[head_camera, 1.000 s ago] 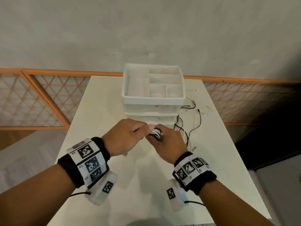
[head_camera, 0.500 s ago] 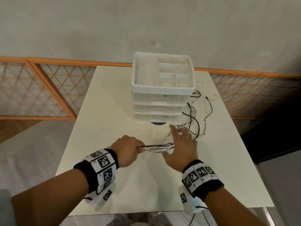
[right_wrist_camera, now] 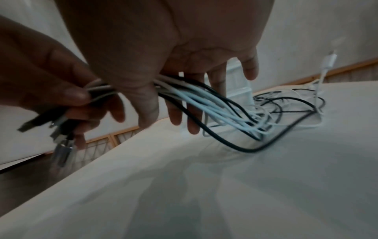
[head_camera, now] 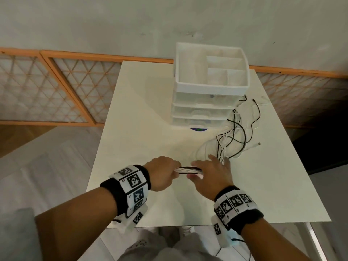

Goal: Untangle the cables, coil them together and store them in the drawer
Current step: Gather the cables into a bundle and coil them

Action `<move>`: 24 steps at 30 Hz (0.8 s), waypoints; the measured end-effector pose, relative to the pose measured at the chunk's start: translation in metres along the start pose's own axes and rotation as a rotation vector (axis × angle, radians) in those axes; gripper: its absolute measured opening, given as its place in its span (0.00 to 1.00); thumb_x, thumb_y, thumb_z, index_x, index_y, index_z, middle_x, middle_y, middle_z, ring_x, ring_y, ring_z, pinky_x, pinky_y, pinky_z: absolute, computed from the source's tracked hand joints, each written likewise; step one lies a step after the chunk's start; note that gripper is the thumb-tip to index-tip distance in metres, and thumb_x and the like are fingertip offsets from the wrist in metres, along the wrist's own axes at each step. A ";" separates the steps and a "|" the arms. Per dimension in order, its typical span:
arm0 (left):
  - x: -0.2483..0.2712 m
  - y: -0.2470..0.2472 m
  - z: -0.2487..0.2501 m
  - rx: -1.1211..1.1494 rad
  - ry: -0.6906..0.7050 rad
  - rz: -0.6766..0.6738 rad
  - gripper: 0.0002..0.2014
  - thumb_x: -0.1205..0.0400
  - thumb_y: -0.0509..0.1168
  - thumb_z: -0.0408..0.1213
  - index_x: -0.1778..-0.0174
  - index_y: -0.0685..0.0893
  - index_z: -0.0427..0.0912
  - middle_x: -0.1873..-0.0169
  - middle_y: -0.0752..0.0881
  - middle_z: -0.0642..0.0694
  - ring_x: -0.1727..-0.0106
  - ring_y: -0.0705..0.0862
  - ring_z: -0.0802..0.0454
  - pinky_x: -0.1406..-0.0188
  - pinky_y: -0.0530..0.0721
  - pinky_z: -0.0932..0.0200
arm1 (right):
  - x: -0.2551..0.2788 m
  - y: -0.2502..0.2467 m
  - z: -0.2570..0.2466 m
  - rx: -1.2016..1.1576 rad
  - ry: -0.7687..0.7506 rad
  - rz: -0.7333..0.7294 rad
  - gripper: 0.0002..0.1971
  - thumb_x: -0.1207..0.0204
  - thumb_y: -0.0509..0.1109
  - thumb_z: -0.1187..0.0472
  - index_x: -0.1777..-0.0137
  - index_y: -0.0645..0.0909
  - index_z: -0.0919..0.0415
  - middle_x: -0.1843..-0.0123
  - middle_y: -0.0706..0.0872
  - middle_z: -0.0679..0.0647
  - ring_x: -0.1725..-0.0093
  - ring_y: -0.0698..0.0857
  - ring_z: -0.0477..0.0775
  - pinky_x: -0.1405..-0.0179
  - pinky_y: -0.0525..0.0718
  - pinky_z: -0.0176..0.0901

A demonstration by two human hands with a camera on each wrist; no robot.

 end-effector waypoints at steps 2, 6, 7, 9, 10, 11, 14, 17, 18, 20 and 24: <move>0.001 0.001 0.002 0.042 0.049 0.010 0.11 0.14 0.59 0.38 0.40 0.85 0.47 0.48 0.88 0.44 0.48 0.86 0.42 0.45 0.84 0.46 | 0.003 -0.001 -0.020 -0.151 -0.172 0.028 0.19 0.24 0.69 0.46 0.33 0.79 0.42 0.48 0.91 0.46 0.38 0.86 0.53 0.28 0.74 0.60; 0.013 -0.019 -0.003 0.303 0.072 0.153 0.11 0.17 0.68 0.48 0.45 0.88 0.46 0.64 0.88 0.54 0.63 0.84 0.62 0.60 0.80 0.64 | 0.000 -0.011 -0.027 -0.553 -0.169 0.028 0.16 0.28 0.74 0.55 0.40 0.84 0.43 0.66 0.89 0.46 0.66 0.86 0.49 0.62 0.85 0.44; 0.017 -0.024 -0.010 0.443 0.038 0.238 0.13 0.18 0.68 0.52 0.46 0.88 0.47 0.66 0.87 0.56 0.66 0.83 0.65 0.62 0.77 0.68 | 0.000 -0.016 -0.024 -0.651 -0.134 0.029 0.16 0.28 0.76 0.58 0.41 0.85 0.43 0.67 0.89 0.46 0.67 0.86 0.45 0.63 0.84 0.38; 0.023 -0.025 -0.022 0.841 -0.060 0.322 0.19 0.18 0.64 0.58 0.45 0.89 0.49 0.59 0.91 0.55 0.57 0.87 0.61 0.53 0.81 0.63 | 0.001 -0.025 -0.019 -0.809 -0.116 0.001 0.15 0.28 0.78 0.62 0.44 0.88 0.45 0.62 0.91 0.44 0.63 0.87 0.41 0.60 0.81 0.30; 0.027 -0.023 -0.024 1.023 -0.110 0.296 0.23 0.18 0.60 0.62 0.43 0.89 0.49 0.53 0.93 0.53 0.50 0.89 0.57 0.48 0.84 0.57 | 0.002 -0.029 -0.020 -0.861 -0.131 -0.028 0.13 0.27 0.79 0.61 0.44 0.89 0.46 0.60 0.92 0.42 0.62 0.87 0.39 0.60 0.80 0.28; 0.026 -0.018 -0.024 1.152 -0.143 0.266 0.28 0.19 0.57 0.66 0.41 0.88 0.47 0.49 0.93 0.50 0.46 0.90 0.53 0.45 0.86 0.52 | 0.002 -0.032 -0.021 -0.902 -0.147 -0.048 0.11 0.26 0.79 0.59 0.45 0.90 0.48 0.60 0.91 0.40 0.62 0.87 0.37 0.60 0.79 0.26; 0.017 -0.006 -0.018 1.449 -0.236 0.315 0.39 0.20 0.54 0.68 0.38 0.86 0.33 0.49 0.91 0.38 0.48 0.91 0.43 0.46 0.89 0.45 | 0.002 -0.035 -0.020 -0.990 -0.180 -0.045 0.12 0.25 0.73 0.45 0.46 0.91 0.47 0.68 0.84 0.40 0.69 0.77 0.39 0.65 0.72 0.27; 0.014 -0.004 -0.010 1.605 -0.303 0.407 0.38 0.16 0.52 0.64 0.41 0.85 0.27 0.53 0.88 0.32 0.54 0.89 0.41 0.55 0.91 0.49 | 0.001 -0.036 -0.010 -0.957 -0.202 -0.020 0.12 0.20 0.68 0.47 0.41 0.90 0.44 0.72 0.80 0.39 0.72 0.72 0.38 0.68 0.69 0.26; 0.014 -0.005 -0.006 1.619 -0.302 0.412 0.36 0.15 0.52 0.62 0.45 0.86 0.28 0.56 0.88 0.33 0.56 0.89 0.42 0.58 0.92 0.50 | 0.001 -0.036 -0.006 -0.942 -0.196 -0.031 0.12 0.18 0.68 0.48 0.39 0.89 0.43 0.74 0.80 0.37 0.73 0.72 0.38 0.69 0.69 0.25; 0.014 -0.010 0.004 1.562 -0.269 0.398 0.34 0.14 0.51 0.61 0.53 0.88 0.32 0.62 0.90 0.37 0.61 0.90 0.44 0.60 0.91 0.51 | 0.001 -0.036 0.002 -0.909 -0.206 -0.064 0.12 0.17 0.67 0.49 0.38 0.88 0.41 0.76 0.78 0.37 0.74 0.72 0.39 0.69 0.69 0.28; 0.010 -0.019 0.025 1.134 -0.217 0.385 0.38 0.24 0.53 0.73 0.49 0.90 0.41 0.57 0.93 0.38 0.52 0.91 0.38 0.44 0.89 0.42 | 0.004 -0.036 0.004 -0.911 -0.319 -0.122 0.10 0.15 0.65 0.52 0.44 0.88 0.40 0.77 0.75 0.39 0.73 0.71 0.40 0.67 0.72 0.32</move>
Point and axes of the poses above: each hand's wrist, its own x-axis away from the middle knuckle, its own y-axis out of the palm, z = x × y, the point moved 2 cm from there along -x, towards the middle knuckle
